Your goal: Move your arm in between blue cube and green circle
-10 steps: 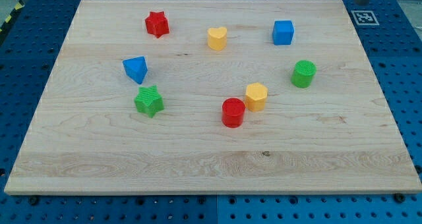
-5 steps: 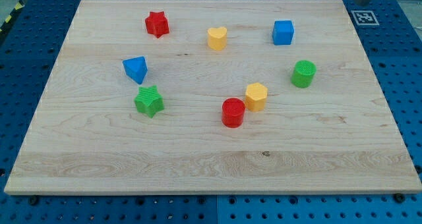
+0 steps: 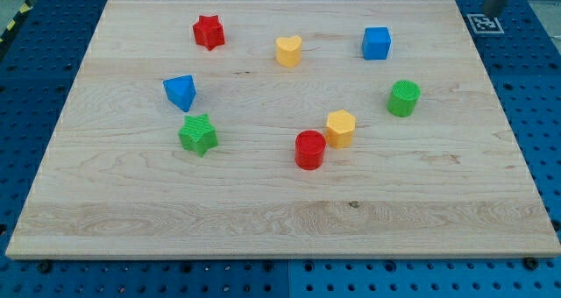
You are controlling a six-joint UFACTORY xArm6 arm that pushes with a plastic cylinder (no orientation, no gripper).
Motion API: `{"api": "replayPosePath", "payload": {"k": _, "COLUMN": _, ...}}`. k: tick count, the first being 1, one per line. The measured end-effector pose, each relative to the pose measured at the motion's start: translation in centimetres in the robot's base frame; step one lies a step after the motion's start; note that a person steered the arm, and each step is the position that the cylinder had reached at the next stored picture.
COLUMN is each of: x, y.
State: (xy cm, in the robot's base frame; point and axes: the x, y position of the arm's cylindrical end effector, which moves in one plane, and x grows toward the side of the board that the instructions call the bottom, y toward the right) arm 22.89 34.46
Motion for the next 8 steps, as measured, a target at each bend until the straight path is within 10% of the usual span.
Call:
{"api": "replayPosePath", "payload": {"k": 4, "x": 2.5, "y": -0.1}}
{"api": "replayPosePath", "payload": {"k": 7, "x": 23.5, "y": -1.4}}
{"api": "replayPosePath", "payload": {"k": 8, "x": 22.2, "y": -1.5}}
